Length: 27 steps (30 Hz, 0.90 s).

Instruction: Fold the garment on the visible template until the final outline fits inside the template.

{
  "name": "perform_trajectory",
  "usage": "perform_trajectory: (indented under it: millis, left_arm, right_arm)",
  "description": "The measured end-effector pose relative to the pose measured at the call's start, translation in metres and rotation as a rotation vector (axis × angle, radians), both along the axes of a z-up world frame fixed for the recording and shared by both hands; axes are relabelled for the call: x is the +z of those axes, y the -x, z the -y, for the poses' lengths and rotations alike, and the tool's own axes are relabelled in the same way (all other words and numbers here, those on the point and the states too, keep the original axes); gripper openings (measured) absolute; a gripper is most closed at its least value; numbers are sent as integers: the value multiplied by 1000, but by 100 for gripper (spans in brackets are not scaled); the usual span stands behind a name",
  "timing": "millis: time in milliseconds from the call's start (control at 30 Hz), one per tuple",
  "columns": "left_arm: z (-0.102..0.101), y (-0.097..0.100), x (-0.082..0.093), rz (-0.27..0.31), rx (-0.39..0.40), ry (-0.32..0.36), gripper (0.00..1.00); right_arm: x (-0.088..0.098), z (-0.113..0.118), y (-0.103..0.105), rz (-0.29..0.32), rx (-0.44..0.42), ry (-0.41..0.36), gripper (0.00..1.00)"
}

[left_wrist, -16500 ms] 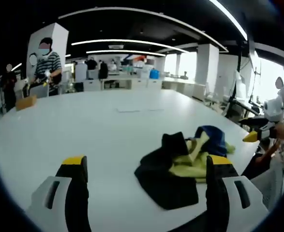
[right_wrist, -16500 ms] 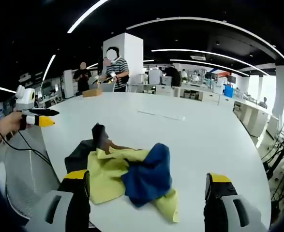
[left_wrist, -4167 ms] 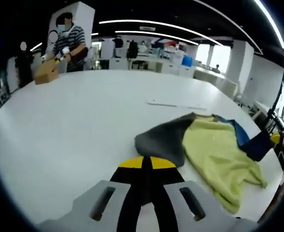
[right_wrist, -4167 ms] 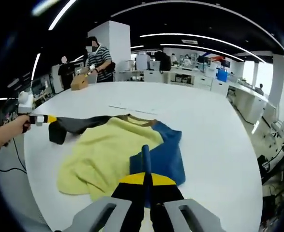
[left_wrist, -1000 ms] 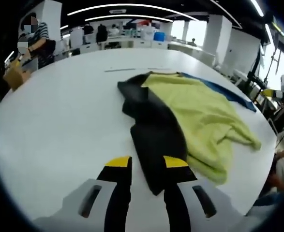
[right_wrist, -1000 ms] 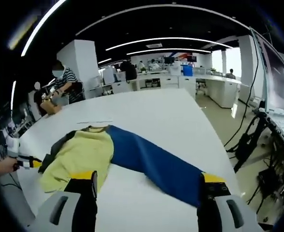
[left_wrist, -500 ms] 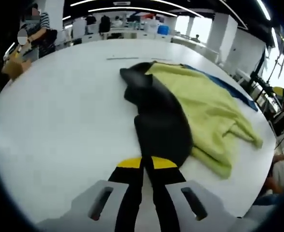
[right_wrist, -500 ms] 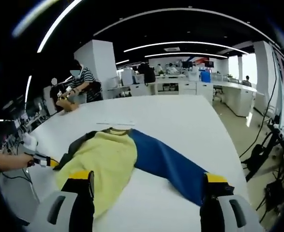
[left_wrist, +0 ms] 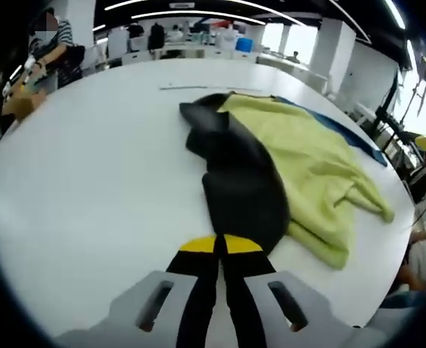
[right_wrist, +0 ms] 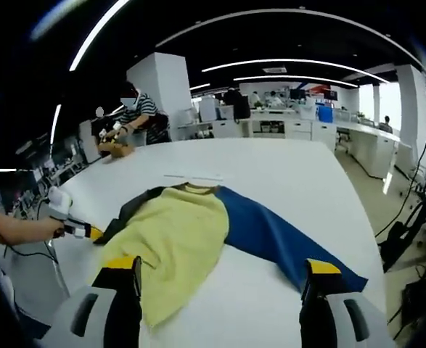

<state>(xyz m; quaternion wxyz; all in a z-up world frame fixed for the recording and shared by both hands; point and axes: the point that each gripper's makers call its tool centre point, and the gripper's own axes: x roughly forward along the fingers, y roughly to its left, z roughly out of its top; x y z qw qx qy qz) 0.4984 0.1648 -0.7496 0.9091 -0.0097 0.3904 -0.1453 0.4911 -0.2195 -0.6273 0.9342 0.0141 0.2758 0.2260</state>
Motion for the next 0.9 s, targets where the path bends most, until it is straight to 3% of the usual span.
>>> perform_trajectory:
  millis: [267, 433, 767, 900]
  left_arm:
    - [-13, -10, 26, 82, 19, 34, 0]
    - [-41, -22, 49, 155, 64, 28, 0]
    - [-97, -30, 74, 212, 180, 6, 0]
    - [-117, -37, 86, 248, 248, 43, 0]
  right_arm:
    - [-6, -14, 7, -13, 61, -1, 92]
    - [-9, -23, 12, -29, 101, -6, 94]
    - [-15, -34, 17, -45, 139, 2, 95]
    - [-17, -36, 18, -47, 148, 8, 95]
